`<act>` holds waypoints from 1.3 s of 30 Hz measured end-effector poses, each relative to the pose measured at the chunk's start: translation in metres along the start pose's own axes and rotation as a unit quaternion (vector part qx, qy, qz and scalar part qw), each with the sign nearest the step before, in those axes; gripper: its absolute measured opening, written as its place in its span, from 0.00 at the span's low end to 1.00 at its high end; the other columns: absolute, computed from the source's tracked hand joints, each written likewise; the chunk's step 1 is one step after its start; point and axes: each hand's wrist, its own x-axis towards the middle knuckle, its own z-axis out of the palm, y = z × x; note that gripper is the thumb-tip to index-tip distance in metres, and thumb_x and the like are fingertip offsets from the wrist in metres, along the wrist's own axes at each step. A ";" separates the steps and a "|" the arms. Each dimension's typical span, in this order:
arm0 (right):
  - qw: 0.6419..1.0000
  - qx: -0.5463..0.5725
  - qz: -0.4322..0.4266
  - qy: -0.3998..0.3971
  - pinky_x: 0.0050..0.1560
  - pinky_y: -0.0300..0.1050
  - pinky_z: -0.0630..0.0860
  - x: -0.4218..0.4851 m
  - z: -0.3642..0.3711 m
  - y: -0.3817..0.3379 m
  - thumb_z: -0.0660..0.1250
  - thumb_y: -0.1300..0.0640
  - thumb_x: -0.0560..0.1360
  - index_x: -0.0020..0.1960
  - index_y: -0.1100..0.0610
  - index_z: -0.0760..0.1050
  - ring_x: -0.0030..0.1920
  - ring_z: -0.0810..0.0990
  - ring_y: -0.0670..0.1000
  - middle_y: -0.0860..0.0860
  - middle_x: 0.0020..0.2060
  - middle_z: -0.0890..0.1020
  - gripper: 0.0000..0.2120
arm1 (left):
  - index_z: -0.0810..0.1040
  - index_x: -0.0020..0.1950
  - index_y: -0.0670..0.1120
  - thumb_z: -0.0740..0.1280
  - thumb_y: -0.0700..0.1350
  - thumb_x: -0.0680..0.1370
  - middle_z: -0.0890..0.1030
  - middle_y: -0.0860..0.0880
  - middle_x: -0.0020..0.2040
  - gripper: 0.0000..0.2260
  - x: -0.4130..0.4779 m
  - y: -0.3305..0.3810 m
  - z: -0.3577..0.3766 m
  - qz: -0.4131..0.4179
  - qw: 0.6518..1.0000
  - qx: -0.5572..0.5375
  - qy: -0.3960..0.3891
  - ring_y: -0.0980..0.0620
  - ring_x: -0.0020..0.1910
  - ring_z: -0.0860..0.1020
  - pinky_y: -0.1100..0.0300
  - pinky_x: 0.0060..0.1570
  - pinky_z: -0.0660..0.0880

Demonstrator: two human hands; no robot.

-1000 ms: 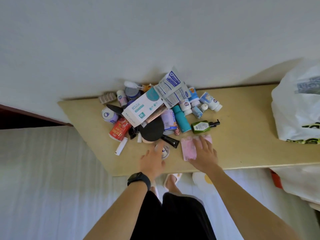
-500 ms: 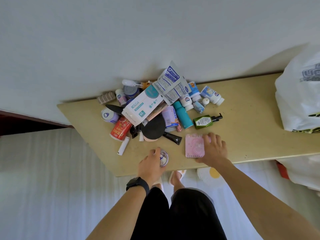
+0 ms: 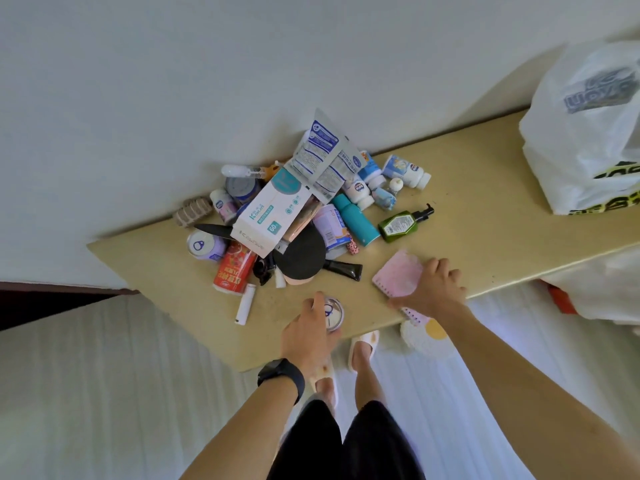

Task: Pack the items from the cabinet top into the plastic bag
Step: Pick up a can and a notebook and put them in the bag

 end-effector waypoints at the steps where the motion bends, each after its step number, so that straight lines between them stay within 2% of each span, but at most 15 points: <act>1: 1.000 0.019 0.011 0.012 0.58 0.57 0.73 -0.004 0.002 0.002 0.75 0.26 0.54 0.71 0.58 0.57 0.63 0.69 0.59 0.55 0.64 0.69 0.59 | 0.57 0.75 0.48 0.68 0.56 0.77 0.68 0.48 0.68 0.33 0.000 0.000 0.000 0.005 1.000 0.001 0.000 0.46 0.59 0.78 0.53 0.51 0.78; 3: 0.997 0.071 0.027 0.021 0.59 0.55 0.74 -0.013 0.006 0.007 0.74 0.29 0.60 0.73 0.58 0.55 0.62 0.73 0.60 0.57 0.61 0.75 0.55 | 0.58 0.74 0.47 0.68 0.55 0.77 0.69 0.47 0.67 0.31 0.000 0.000 -0.001 0.012 1.000 -0.001 0.002 0.44 0.59 0.78 0.51 0.52 0.78; 5: 0.984 0.169 0.058 0.003 0.55 0.55 0.77 -0.023 0.014 0.013 0.75 0.33 0.64 0.71 0.56 0.57 0.57 0.76 0.59 0.57 0.57 0.76 0.48 | 0.59 0.72 0.47 0.69 0.56 0.77 0.71 0.46 0.65 0.31 -0.001 -0.002 -0.001 0.016 1.000 -0.005 -0.002 0.42 0.57 0.79 0.49 0.50 0.78; 7: 0.953 0.292 0.081 -0.013 0.49 0.55 0.79 -0.034 0.022 0.022 0.75 0.39 0.67 0.65 0.54 0.62 0.51 0.77 0.58 0.56 0.56 0.76 0.37 | 0.62 0.69 0.47 0.70 0.56 0.75 0.73 0.46 0.61 0.28 0.000 -0.002 -0.003 0.018 1.000 -0.019 0.006 0.42 0.54 0.79 0.48 0.48 0.78; 9: 0.922 0.376 0.089 0.004 0.50 0.57 0.79 -0.049 0.028 0.035 0.73 0.43 0.71 0.61 0.55 0.66 0.50 0.79 0.58 0.55 0.55 0.79 0.26 | 0.64 0.64 0.49 0.71 0.57 0.73 0.74 0.46 0.59 0.26 -0.001 0.000 -0.004 0.012 0.999 -0.033 0.014 0.42 0.51 0.79 0.49 0.47 0.78; 11: 0.896 0.432 0.099 0.025 0.53 0.58 0.78 -0.067 0.032 0.052 0.71 0.46 0.73 0.59 0.55 0.70 0.52 0.80 0.59 0.53 0.52 0.81 0.21 | 0.65 0.60 0.50 0.72 0.60 0.71 0.75 0.48 0.56 0.26 -0.004 0.003 -0.002 -0.002 0.999 -0.049 0.011 0.43 0.49 0.79 0.49 0.47 0.78; 14: 0.837 0.528 0.131 0.060 0.49 0.59 0.80 -0.102 0.036 0.090 0.73 0.48 0.73 0.53 0.57 0.72 0.47 0.81 0.57 0.53 0.46 0.82 0.17 | 0.66 0.54 0.53 0.72 0.66 0.66 0.78 0.51 0.50 0.27 -0.014 0.025 0.008 -0.011 0.991 -0.130 0.014 0.48 0.46 0.80 0.49 0.46 0.79; 17: 0.775 0.607 0.148 0.096 0.49 0.57 0.81 -0.135 0.033 0.143 0.75 0.49 0.71 0.53 0.53 0.74 0.48 0.83 0.52 0.47 0.47 0.83 0.16 | 0.68 0.54 0.50 0.75 0.62 0.67 0.79 0.52 0.48 0.26 -0.029 0.087 0.014 0.006 0.990 -0.140 0.001 0.48 0.47 0.79 0.53 0.44 0.76; 19: 0.726 0.658 0.159 0.121 0.49 0.54 0.82 -0.153 0.028 0.183 0.76 0.50 0.72 0.56 0.52 0.75 0.49 0.84 0.50 0.47 0.49 0.84 0.17 | 0.68 0.55 0.49 0.74 0.62 0.69 0.79 0.53 0.48 0.25 -0.038 0.141 0.020 0.041 0.991 -0.130 -0.013 0.47 0.46 0.78 0.55 0.43 0.73; 23: 0.669 0.704 0.161 0.174 0.44 0.46 0.81 -0.172 0.007 0.270 0.74 0.52 0.73 0.55 0.54 0.76 0.48 0.84 0.48 0.49 0.49 0.84 0.13 | 0.67 0.55 0.53 0.72 0.63 0.69 0.79 0.55 0.48 0.24 -0.049 0.264 0.045 0.097 0.986 -0.138 -0.011 0.48 0.45 0.78 0.56 0.41 0.72; 25: 0.668 0.707 0.139 0.186 0.49 0.53 0.82 -0.174 -0.008 0.316 0.74 0.52 0.73 0.53 0.52 0.76 0.50 0.84 0.50 0.49 0.49 0.84 0.12 | 0.66 0.56 0.53 0.72 0.63 0.70 0.78 0.55 0.48 0.24 -0.059 0.325 0.059 0.124 0.982 -0.145 -0.003 0.48 0.45 0.77 0.56 0.41 0.71; 27: 0.684 0.694 0.120 0.192 0.53 0.58 0.81 -0.177 -0.022 0.357 0.74 0.52 0.73 0.53 0.50 0.76 0.50 0.84 0.50 0.47 0.49 0.85 0.11 | 0.67 0.56 0.52 0.72 0.62 0.70 0.78 0.55 0.49 0.24 -0.070 0.376 0.070 0.151 0.978 -0.145 -0.003 0.49 0.46 0.77 0.55 0.43 0.74; 31: 0.698 0.681 0.062 0.212 0.56 0.58 0.80 -0.177 -0.062 0.424 0.72 0.52 0.75 0.54 0.43 0.75 0.51 0.84 0.47 0.43 0.50 0.85 0.10 | 0.67 0.55 0.53 0.73 0.61 0.70 0.78 0.55 0.48 0.23 -0.082 0.455 0.087 0.180 0.969 -0.169 0.016 0.50 0.45 0.78 0.56 0.42 0.73; 35: 0.703 0.672 0.019 0.230 0.56 0.56 0.80 -0.173 -0.094 0.461 0.70 0.54 0.77 0.59 0.44 0.74 0.52 0.83 0.45 0.42 0.52 0.84 0.13 | 0.69 0.58 0.53 0.74 0.60 0.70 0.80 0.55 0.50 0.23 -0.079 0.500 0.087 0.189 0.961 -0.197 0.033 0.51 0.48 0.79 0.55 0.46 0.76; 39: 0.731 0.646 -0.003 0.221 0.56 0.60 0.79 -0.146 -0.130 0.480 0.70 0.49 0.77 0.51 0.42 0.74 0.51 0.83 0.49 0.45 0.47 0.84 0.06 | 0.67 0.55 0.56 0.75 0.59 0.70 0.80 0.57 0.49 0.21 -0.056 0.522 0.070 0.171 0.953 -0.237 0.076 0.53 0.47 0.80 0.57 0.44 0.75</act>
